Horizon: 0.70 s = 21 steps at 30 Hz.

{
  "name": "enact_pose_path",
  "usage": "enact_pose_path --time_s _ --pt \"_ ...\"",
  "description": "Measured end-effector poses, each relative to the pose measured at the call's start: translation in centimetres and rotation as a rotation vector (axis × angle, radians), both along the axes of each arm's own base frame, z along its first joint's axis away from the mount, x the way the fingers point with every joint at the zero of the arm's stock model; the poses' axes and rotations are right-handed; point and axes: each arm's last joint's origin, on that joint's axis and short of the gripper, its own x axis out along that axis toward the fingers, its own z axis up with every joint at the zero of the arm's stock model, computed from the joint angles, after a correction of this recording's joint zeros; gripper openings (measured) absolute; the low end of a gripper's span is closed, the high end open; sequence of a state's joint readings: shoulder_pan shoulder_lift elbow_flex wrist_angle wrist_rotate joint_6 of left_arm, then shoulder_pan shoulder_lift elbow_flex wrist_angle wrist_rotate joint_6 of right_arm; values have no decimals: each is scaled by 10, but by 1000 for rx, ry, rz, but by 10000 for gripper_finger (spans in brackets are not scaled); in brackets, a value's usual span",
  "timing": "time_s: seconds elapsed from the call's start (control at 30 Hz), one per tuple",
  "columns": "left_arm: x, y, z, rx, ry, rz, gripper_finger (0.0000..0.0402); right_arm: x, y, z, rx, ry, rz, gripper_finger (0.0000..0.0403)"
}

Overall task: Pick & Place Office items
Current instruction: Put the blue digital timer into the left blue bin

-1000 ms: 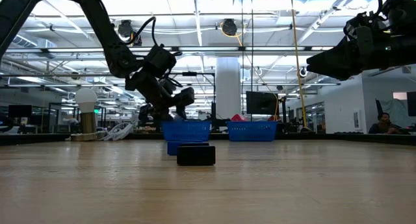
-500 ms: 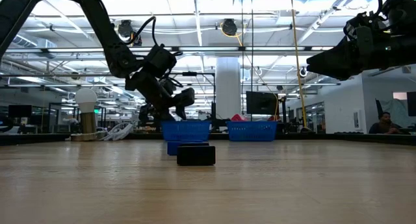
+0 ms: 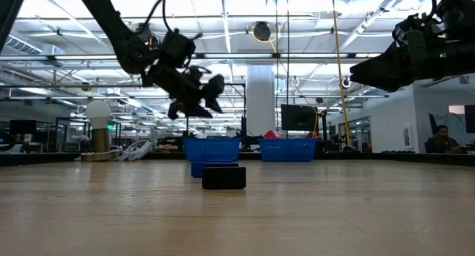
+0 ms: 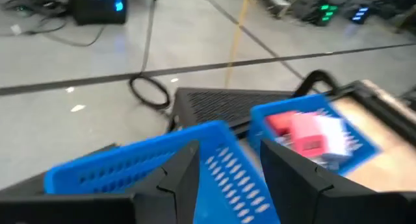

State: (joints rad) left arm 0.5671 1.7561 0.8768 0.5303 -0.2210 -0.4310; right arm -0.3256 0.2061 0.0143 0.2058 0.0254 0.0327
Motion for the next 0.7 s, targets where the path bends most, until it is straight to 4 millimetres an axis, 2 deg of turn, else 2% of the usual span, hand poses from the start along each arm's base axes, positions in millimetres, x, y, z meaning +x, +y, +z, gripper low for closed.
enact_pose_path --time_s 0.33,0.47,0.7 --pt "-3 -25 50 98 -105 -108 182 0 0 0 0 0 0 238" --pt "-2 -32 60 131 -118 -132 175 0 0 0 0 0 0 238" --pt "2 -40 63 143 -138 -159 153 0 0 0 0 0 0 238"
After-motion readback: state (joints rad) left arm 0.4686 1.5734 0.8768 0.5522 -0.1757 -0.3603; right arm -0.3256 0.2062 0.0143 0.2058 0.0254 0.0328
